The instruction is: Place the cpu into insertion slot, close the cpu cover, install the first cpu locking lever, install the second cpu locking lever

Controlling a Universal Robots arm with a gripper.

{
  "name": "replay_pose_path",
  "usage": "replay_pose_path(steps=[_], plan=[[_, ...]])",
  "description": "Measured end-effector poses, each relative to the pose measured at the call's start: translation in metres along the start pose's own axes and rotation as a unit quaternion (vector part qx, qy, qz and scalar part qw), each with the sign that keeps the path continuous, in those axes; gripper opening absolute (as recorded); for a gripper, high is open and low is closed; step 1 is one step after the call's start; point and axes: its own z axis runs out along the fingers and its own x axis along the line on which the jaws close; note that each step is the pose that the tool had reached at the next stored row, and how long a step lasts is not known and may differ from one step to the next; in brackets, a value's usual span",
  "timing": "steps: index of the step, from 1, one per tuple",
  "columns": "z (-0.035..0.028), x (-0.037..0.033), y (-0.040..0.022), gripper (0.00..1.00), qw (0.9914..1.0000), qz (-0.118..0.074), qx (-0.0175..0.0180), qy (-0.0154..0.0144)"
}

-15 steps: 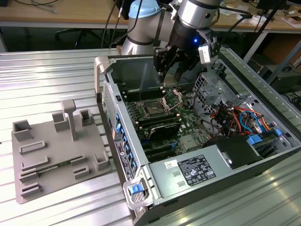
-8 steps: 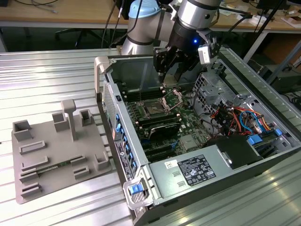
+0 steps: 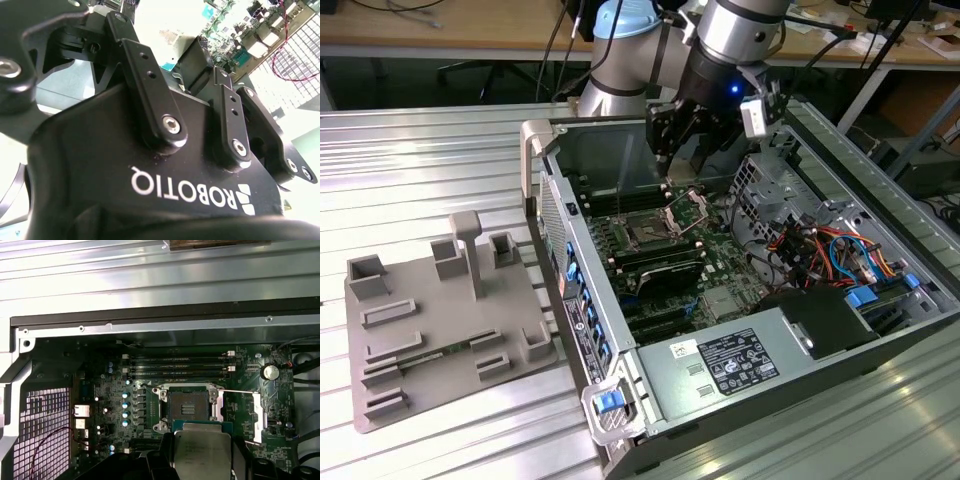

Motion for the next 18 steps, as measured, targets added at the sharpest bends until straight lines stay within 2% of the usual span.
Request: replay_pose_path(steps=[18], plan=[[0.0042, 0.0, -0.0002, 0.55, 1.0, 0.0, 0.0, 0.0]])
